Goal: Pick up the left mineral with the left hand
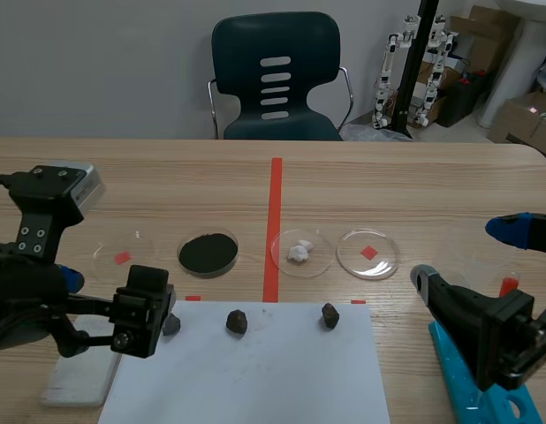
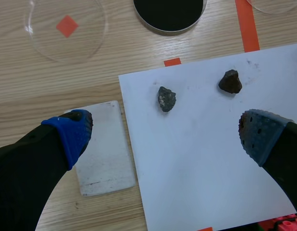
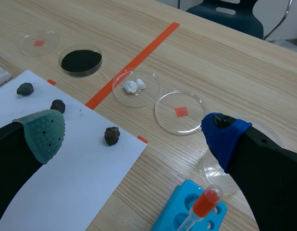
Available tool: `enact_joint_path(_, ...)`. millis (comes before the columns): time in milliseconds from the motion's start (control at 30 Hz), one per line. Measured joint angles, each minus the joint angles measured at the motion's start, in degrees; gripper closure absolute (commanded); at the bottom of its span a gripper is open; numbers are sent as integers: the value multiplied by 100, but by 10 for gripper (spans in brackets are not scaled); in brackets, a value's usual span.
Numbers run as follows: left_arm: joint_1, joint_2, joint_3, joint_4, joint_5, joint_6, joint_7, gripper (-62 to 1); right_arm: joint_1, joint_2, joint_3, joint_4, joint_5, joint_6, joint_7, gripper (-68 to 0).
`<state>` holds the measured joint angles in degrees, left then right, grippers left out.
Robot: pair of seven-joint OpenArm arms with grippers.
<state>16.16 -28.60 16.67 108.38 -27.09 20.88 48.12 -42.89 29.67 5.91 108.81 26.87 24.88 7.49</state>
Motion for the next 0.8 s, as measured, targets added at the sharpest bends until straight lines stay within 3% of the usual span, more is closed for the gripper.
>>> enact_joint_path(100, -634, 2, 551, -175, 0, 693, 612, -623, 0, 0, 0, 0, 0, 0, 0, -591)
enact_joint_path(233, -1325, 37, 1106, -544, -39, 1235, 1137, -623, 0, 0, 0, 0, 0, 0, 0, -591)
enact_joint_path(400, -1961, 374, 1419, -1134, -42, 1368, 1631, -623, 0, 0, 0, 0, 0, 0, 0, -591)
enact_joint_path(800, -2712, 957, 1451, -2514, -22, 1447, 1989, -623, 0, 0, 0, 0, 0, 0, 0, -591)
